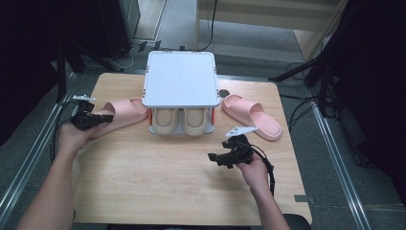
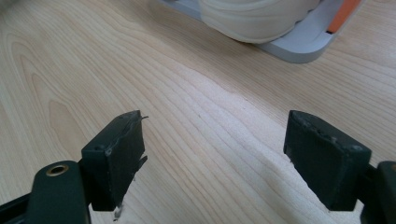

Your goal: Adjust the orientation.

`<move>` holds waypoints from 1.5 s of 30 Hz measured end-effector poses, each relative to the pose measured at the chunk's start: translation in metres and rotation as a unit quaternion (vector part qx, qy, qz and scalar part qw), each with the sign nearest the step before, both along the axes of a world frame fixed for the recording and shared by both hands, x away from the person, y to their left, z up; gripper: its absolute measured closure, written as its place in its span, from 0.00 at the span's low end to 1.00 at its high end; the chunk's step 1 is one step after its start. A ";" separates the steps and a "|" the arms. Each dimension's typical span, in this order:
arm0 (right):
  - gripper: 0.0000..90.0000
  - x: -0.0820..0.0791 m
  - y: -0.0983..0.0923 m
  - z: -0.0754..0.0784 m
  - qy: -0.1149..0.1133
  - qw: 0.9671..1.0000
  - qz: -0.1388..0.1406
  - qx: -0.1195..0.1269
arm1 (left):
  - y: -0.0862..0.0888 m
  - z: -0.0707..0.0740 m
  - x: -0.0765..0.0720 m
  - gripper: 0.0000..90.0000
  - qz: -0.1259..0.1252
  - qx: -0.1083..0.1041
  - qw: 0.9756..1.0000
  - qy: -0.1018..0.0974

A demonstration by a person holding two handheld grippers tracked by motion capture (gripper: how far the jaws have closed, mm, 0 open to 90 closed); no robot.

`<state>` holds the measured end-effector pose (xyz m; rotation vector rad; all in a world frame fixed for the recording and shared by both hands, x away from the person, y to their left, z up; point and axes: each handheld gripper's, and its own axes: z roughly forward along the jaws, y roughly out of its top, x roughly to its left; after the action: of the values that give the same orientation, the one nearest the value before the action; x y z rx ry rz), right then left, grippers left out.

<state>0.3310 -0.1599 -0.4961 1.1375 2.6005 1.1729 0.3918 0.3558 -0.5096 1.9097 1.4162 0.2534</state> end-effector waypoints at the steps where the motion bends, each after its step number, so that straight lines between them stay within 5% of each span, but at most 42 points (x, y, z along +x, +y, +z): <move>1: 0.23 0.000 0.001 0.000 -0.001 1.000 0.001 -0.002 | -0.001 0.000 -0.001 0.97 -0.002 0.002 1.000 -0.002; 13: 0.23 0.007 0.012 0.001 0.000 1.000 0.017 -0.006 | -0.024 0.003 -0.013 0.97 -0.015 0.021 1.000 -0.001; 24: 0.23 0.012 0.020 0.001 -0.001 1.000 0.028 -0.008 | -0.044 0.005 -0.019 0.96 -0.012 0.011 1.000 -0.013; 35: 0.23 0.012 0.022 0.001 -0.002 0.999 0.032 -0.012 | -0.051 0.005 -0.015 0.93 0.002 -0.020 1.000 -0.004; 43: 0.23 0.012 0.021 0.001 -0.002 0.999 0.030 -0.010 | -0.043 0.019 -0.021 0.81 0.012 -0.035 0.999 0.004; 45: 0.23 0.012 0.021 0.002 -0.002 1.000 0.030 -0.008 | -0.042 0.025 -0.025 0.76 0.014 -0.024 1.000 0.003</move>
<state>0.3435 -0.1392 -0.4945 1.0590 2.6546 1.1606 0.3668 0.3140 -0.4844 1.8539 1.4412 0.2260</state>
